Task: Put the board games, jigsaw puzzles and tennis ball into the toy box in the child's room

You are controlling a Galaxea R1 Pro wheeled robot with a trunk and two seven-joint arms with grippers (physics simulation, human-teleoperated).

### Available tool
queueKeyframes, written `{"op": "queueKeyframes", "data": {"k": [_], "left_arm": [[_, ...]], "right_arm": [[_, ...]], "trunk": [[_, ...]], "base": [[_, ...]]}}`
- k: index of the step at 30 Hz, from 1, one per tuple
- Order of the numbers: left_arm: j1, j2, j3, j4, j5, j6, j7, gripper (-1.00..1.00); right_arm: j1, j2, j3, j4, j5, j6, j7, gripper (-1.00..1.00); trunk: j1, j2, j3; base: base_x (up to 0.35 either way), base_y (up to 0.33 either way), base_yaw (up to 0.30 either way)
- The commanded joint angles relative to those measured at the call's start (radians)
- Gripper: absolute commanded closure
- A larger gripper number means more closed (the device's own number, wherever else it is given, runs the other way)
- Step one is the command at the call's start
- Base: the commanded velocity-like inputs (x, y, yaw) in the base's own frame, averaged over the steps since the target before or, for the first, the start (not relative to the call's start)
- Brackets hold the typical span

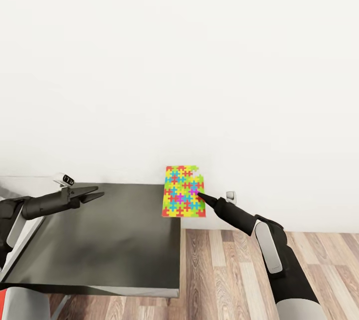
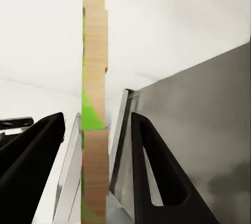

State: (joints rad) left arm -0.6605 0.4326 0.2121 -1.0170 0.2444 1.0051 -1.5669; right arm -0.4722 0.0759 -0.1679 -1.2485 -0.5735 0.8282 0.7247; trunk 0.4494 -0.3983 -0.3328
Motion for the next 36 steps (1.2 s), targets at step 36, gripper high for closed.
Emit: {"op": "queueKeyframes", "data": {"k": [36], "left_arm": [[-0.001,-0.003,-0.003,-0.004,0.000,0.004,-0.004,-1.00]], "right_arm": [[0.000,-0.014,-0.002,0.001,0.002,0.002,0.016,1.00]], "trunk": [[0.001,-0.002,0.057]], "base": [[-0.066,-0.009,0.000]]}}
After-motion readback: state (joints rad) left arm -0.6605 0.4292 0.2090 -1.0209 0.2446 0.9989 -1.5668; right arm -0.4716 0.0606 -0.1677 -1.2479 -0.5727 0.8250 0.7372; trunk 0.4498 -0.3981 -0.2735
